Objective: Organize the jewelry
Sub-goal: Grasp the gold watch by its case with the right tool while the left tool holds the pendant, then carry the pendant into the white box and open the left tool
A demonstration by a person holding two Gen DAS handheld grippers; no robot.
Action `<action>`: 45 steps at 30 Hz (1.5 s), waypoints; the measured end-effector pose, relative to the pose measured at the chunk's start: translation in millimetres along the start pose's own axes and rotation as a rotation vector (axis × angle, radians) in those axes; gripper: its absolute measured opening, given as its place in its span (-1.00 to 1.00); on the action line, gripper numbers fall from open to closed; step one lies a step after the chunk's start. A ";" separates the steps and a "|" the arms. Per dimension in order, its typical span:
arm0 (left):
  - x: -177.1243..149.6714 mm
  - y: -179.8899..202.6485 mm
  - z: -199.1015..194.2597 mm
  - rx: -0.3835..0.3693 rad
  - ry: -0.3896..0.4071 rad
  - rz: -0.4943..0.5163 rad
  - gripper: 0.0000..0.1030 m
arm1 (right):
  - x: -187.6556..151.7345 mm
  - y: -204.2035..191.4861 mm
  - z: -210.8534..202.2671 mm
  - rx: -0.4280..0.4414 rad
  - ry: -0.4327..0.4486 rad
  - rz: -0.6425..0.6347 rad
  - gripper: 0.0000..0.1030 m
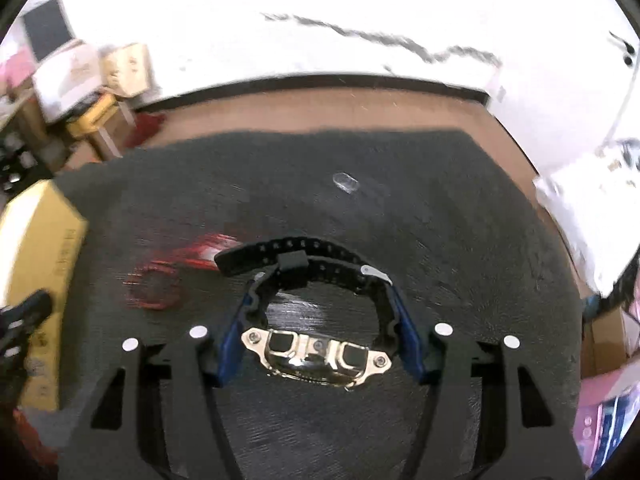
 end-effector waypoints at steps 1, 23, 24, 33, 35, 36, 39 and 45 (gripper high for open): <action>3.4 -4.7 -3.0 0.012 0.005 -0.002 -0.82 | 7.2 -11.8 -8.3 0.023 0.014 -0.013 0.19; -23.2 -240.6 -82.6 0.359 0.029 -0.211 -0.82 | 34.4 -313.5 -82.3 0.414 0.076 -0.233 0.19; -30.4 -250.6 -82.9 0.369 0.018 -0.223 -0.81 | 32.7 -322.2 -79.8 0.421 0.073 -0.245 0.19; -70.0 -297.6 -70.8 0.388 -0.047 -0.281 -0.81 | 4.8 -393.5 -67.5 0.467 0.043 -0.331 0.19; -73.0 -299.7 -67.8 0.384 -0.053 -0.286 -0.81 | 1.6 -396.4 -62.9 0.461 0.036 -0.329 0.19; -73.8 -299.1 -66.0 0.383 -0.056 -0.285 -0.81 | 0.0 -396.1 -62.0 0.461 0.033 -0.329 0.19; -71.9 -296.8 -59.7 0.374 -0.063 -0.290 -0.81 | -2.7 -396.5 -57.2 0.453 0.029 -0.329 0.19; -74.7 -296.4 -53.5 0.387 -0.075 -0.262 -0.81 | -5.4 -393.0 -51.1 0.455 0.014 -0.305 0.19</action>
Point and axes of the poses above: each gripper's, at about its wrist camera, not at the fingertips, and z roughly the way its jaws point, y to its right, x to its top, the point moved 10 cm from there along z, roughly the way its jaws point, and after that the axes turned 15 degrees about y, right-handed, at the moved point
